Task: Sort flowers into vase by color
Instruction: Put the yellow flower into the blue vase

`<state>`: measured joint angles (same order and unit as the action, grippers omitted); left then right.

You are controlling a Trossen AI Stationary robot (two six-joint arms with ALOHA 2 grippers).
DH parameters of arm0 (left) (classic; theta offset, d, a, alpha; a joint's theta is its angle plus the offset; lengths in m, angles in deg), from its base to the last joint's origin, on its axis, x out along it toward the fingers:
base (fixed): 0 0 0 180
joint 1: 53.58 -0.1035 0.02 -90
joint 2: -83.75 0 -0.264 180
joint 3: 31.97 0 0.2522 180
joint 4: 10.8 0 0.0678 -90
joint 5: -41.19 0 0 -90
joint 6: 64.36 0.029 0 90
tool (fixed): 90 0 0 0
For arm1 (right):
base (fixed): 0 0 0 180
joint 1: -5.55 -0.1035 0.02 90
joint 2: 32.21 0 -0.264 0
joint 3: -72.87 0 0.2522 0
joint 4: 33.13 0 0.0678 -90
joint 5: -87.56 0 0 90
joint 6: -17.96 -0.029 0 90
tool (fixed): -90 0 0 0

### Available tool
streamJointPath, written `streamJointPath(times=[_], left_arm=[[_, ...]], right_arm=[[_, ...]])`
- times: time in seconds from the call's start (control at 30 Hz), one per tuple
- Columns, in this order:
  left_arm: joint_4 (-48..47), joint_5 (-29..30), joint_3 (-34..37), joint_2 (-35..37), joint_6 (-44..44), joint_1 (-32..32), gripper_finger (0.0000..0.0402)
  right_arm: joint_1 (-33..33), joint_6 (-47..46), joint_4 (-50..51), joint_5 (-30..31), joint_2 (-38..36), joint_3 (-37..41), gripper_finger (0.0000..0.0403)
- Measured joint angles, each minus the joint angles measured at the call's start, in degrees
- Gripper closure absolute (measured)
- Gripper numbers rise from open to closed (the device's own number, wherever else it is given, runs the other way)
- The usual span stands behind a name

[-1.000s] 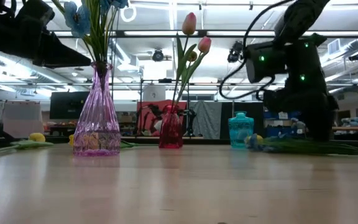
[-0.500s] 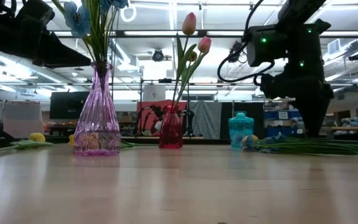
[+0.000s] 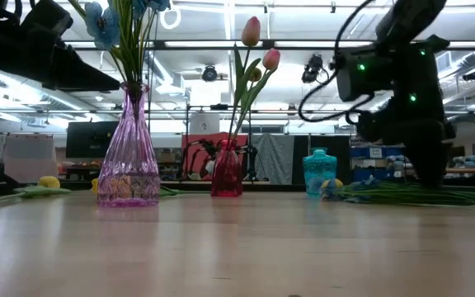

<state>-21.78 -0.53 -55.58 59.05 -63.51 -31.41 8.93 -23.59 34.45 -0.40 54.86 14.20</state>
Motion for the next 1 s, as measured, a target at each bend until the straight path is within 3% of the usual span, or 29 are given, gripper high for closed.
streamJointPath(times=[0.13, 0.33, 0.6, 1.0], left_arm=[[0.2, 0.0, 0.0, 0.0, 0.2, 0.0, 0.0259], [0.2, 0.0, 0.0, 0.0, 0.3, 0.0, 0.0259], [0.2, 0.0, 0.0, 0.0, 0.4, 0.0, 0.0259], [0.2, 0.0, 0.0, 0.0, -1.1, 0.0, 0.0259]], right_arm=[[0.1, -0.4, -2.2, -1.2, 0.0, 2.2, 0.0284], [1.2, -0.3, -3.8, -2.3, 0.0, 2.5, 0.0385], [1.7, 5.6, -3.0, 1.1, -2.4, -2.1, 0.0381], [4.6, 14.0, -14.4, 17.6, -16.8, -4.8, 0.0379]])
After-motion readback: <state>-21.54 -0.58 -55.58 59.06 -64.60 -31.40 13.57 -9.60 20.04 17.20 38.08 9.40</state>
